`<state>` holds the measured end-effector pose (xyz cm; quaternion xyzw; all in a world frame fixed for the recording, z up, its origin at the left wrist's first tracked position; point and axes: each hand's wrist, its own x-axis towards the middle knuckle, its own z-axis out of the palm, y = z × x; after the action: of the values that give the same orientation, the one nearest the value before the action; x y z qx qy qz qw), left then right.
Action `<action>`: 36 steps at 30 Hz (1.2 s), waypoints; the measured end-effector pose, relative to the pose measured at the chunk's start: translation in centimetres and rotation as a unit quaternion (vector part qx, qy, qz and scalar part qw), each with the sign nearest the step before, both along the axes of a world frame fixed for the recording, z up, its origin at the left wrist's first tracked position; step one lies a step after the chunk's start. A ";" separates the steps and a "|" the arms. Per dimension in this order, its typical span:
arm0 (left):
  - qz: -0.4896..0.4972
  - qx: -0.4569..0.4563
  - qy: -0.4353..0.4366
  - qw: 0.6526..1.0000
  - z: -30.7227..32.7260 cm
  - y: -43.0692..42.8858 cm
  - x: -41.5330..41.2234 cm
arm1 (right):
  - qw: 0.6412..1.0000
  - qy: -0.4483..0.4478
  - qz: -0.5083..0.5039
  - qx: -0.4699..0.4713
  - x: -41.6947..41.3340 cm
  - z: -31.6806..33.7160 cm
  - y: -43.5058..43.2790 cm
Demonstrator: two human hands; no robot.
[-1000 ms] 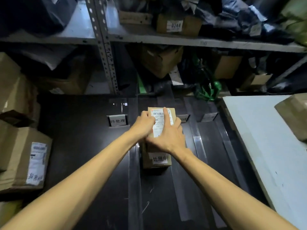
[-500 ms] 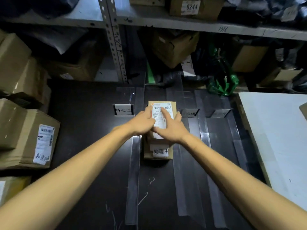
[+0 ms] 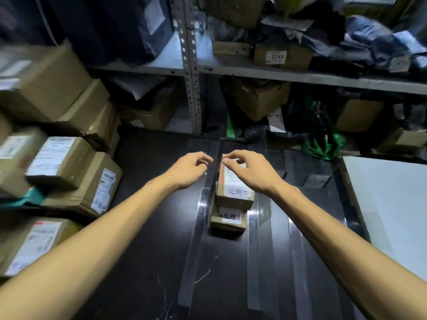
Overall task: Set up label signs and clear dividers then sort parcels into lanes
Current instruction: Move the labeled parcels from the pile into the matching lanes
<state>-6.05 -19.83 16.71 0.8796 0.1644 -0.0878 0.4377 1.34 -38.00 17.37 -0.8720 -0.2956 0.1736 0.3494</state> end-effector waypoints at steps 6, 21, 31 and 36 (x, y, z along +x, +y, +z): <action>0.095 0.046 -0.061 0.993 5.4 3.5 -10.3 | 0.990 -0.015 0.116 0.078 -6.2 3.8 6.9; 0.319 0.037 -0.080 0.944 6.5 17.3 -33.6 | 0.947 -0.034 0.314 0.067 -23.6 6.2 26.3; 0.306 -0.004 -0.076 0.949 3.0 27.6 -34.4 | 0.962 -0.038 0.272 -0.004 -25.6 4.4 35.2; 0.232 -0.003 -0.100 0.968 1.4 30.1 -28.6 | 0.979 -0.038 0.197 -0.031 -21.9 2.5 37.5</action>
<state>-34.66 10.25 18.10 0.8203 0.3192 0.1039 0.4631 -20.55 -0.53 19.84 -0.8131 -0.4690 0.2145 0.2698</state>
